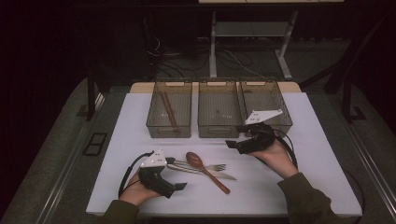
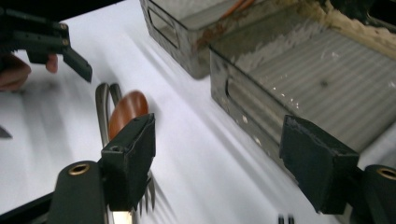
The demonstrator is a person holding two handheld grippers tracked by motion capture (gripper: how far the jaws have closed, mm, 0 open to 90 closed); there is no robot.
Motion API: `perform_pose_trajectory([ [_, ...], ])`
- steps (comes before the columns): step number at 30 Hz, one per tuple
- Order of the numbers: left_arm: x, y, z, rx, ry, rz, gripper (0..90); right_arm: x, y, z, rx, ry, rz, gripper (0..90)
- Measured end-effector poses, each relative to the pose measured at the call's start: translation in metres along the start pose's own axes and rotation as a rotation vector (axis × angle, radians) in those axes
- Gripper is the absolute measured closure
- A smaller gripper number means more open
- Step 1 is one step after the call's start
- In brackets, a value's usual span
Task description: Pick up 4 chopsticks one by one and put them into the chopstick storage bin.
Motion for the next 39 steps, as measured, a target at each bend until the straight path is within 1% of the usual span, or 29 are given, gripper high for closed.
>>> perform_pose_trajectory([
  [3,0.000,0.000,0.000,-0.004,0.002,0.002,0.0,0.007,-0.016,-0.001,-0.019,0.002,-0.010,27.4],
  [4,0.000,0.000,0.000,-0.005,0.001,0.003,0.0,0.009,-0.021,-0.002,-0.024,-0.009,-0.008,27.5],
  [5,0.000,0.000,0.000,-0.010,-0.001,0.004,0.0,0.010,-0.026,-0.002,-0.024,-0.021,0.004,27.5],
  [6,0.000,0.000,0.000,-0.013,-0.001,0.005,0.0,0.011,-0.029,-0.002,-0.023,-0.021,0.020,27.5],
  [10,0.001,0.000,-0.001,-0.017,0.002,0.003,0.0,0.019,-0.039,-0.001,-0.032,-0.021,0.032,27.5],
  [11,0.001,0.000,-0.001,-0.011,0.001,0.003,0.0,0.021,-0.041,-0.001,-0.034,-0.021,0.034,27.5],
  [12,0.001,0.000,-0.001,-0.012,0.001,0.003,0.0,0.023,-0.043,-0.001,-0.038,-0.024,0.027,27.7],
  [18,0.001,0.000,-0.001,-0.015,-0.002,0.008,0.0,0.034,-0.059,0.002,-0.054,-0.027,0.040,28.4],
  [20,0.001,0.000,-0.001,-0.014,0.000,0.006,0.0,0.038,-0.064,0.001,-0.062,-0.027,0.047,30.5],
  [25,0.001,0.000,-0.001,-0.015,0.004,0.004,0.0,0.050,-0.073,0.000,-0.087,-0.037,0.041,35.0],
  [28,0.001,0.000,-0.001,-0.015,0.004,0.004,0.0,0.060,-0.079,-0.001,-0.102,-0.043,0.024,40.0],
  [30,0.001,0.000,-0.001,-0.015,0.005,0.005,0.0,0.066,-0.083,-0.002,-0.114,-0.051,0.022,43.6],
  [33,0.001,0.000,0.000,-0.015,0.006,0.005,0.0,0.074,-0.090,-0.003,-0.118,-0.070,0.032,49.8],
  [35,0.001,0.000,0.000,-0.015,0.007,0.006,0.0,0.078,-0.095,-0.003,-0.118,-0.085,0.042,52.0],
  [38,0.002,0.000,0.000,-0.015,0.009,0.005,0.0,0.082,-0.101,-0.002,-0.126,-0.088,0.053,56.6],
  [39,0.002,0.000,0.000,-0.013,0.009,0.004,0.0,0.084,-0.102,-0.002,-0.127,-0.096,0.055,58.3],
])
Point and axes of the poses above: each handheld gripper's, and its own axes: x roughly backward along the jaws, y roughly out of its top, z roughly to its left, the point moved 2 cm from there along -x, roughly forward along the jaws, and after that the axes turned 13 degrees about y, right-handed, at the moved point
